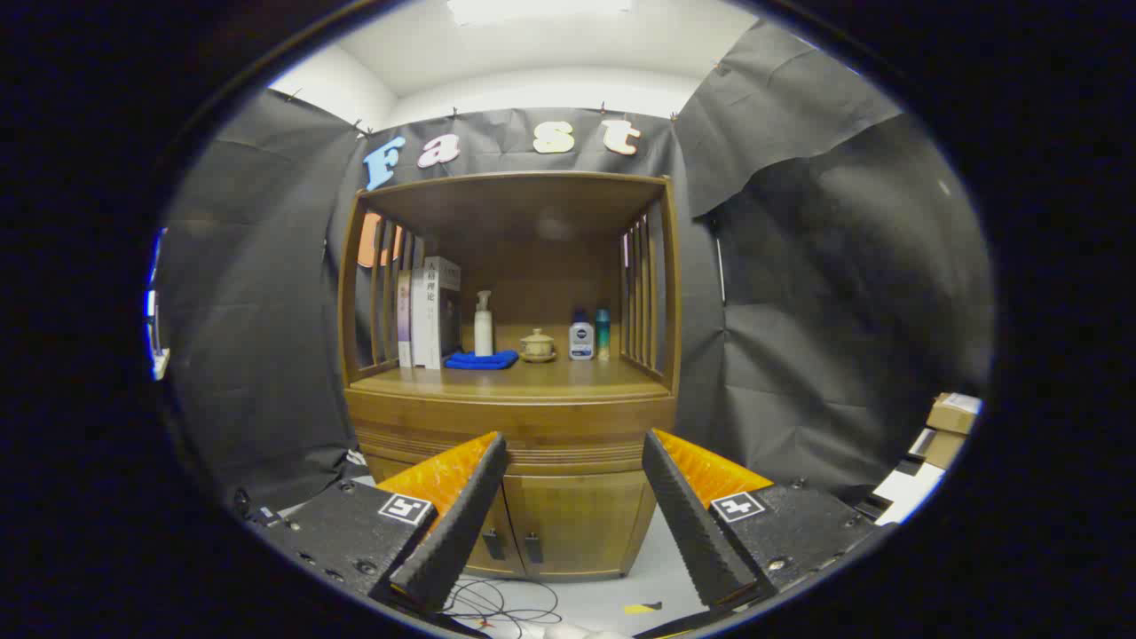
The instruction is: Pull open the drawer, take out the items inside it, and place them on the countertop above the cabinet.
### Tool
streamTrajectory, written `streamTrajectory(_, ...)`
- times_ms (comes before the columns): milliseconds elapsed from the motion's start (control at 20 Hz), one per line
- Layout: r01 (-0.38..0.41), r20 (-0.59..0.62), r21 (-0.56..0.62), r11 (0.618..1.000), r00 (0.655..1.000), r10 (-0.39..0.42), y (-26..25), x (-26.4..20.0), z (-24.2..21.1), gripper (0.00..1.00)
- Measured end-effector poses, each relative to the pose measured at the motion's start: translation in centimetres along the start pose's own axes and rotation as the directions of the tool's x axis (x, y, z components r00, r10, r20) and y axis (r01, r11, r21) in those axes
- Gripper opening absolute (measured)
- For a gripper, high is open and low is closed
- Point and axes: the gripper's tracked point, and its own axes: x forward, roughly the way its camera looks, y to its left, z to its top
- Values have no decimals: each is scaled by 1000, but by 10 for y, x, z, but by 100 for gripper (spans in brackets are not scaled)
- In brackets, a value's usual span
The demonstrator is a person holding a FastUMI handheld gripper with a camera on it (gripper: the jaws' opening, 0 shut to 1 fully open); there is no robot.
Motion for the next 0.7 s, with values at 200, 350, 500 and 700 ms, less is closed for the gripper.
streamTrajectory(200,-7,0,0,1000,1000,7,1,-1,2,99)
streamTrajectory(350,-8,0,-5,1000,1000,8,3,0,2,99)
streamTrajectory(500,-11,5,-5,1000,1000,11,4,2,3,99)
streamTrajectory(700,-26,-4,-9,1000,1000,26,17,15,-3,99)
